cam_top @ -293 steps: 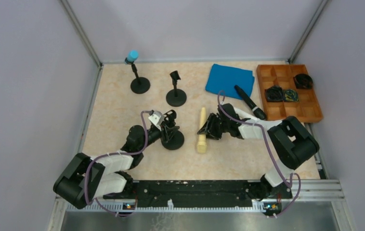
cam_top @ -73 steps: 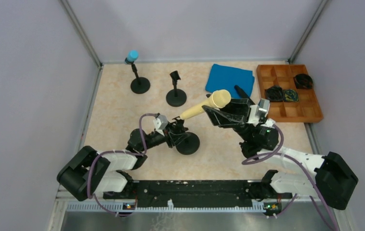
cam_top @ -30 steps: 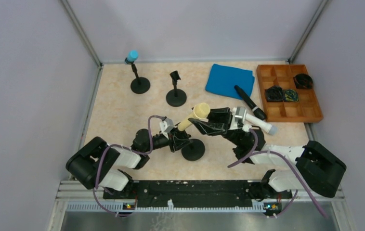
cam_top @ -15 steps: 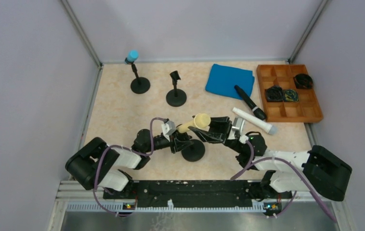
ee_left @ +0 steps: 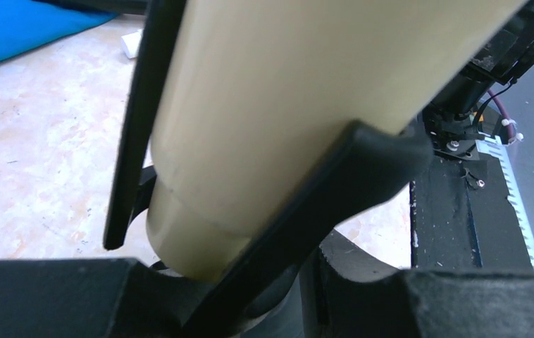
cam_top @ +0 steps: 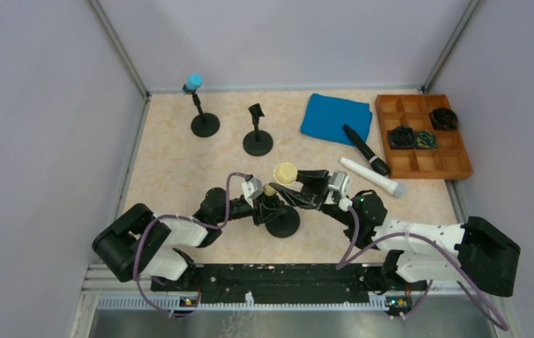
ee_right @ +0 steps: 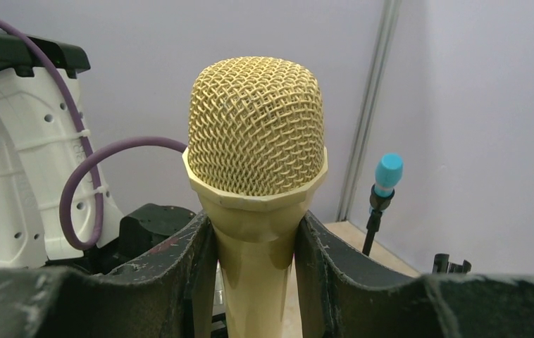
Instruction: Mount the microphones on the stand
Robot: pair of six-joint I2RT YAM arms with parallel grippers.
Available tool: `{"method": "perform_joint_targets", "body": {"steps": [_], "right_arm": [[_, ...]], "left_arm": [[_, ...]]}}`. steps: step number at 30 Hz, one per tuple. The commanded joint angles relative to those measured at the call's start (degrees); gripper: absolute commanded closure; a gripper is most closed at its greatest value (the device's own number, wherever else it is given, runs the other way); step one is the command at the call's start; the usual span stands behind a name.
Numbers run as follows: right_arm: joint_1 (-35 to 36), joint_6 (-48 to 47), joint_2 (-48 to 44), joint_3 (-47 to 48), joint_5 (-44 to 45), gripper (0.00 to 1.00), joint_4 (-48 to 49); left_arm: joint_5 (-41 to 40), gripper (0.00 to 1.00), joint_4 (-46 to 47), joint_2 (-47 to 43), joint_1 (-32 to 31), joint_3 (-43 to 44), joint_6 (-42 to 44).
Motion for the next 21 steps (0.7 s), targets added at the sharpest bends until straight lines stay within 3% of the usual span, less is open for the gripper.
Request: {"method": "perform_joint_targets", "body": {"steps": [1, 11, 21], "right_arm": [[0.0, -3.3, 9.9, -8.7, 3.5, 1.00, -15.8], [0.2, -0.3, 20.7, -15.0, 4.2, 1.00, -0.2], [0.9, 1.8, 22.9, -19.7, 6.4, 1.00, 5.1]], "left_arm": [[2.3, 1.00, 5.5, -1.4, -1.6, 2.5, 6.2], [3.0, 1.00, 7.5, -0.5, -1.9, 2.0, 5.2], [1.1, 1.00, 13.5, 1.0, -1.8, 0.7, 0.2]]}}
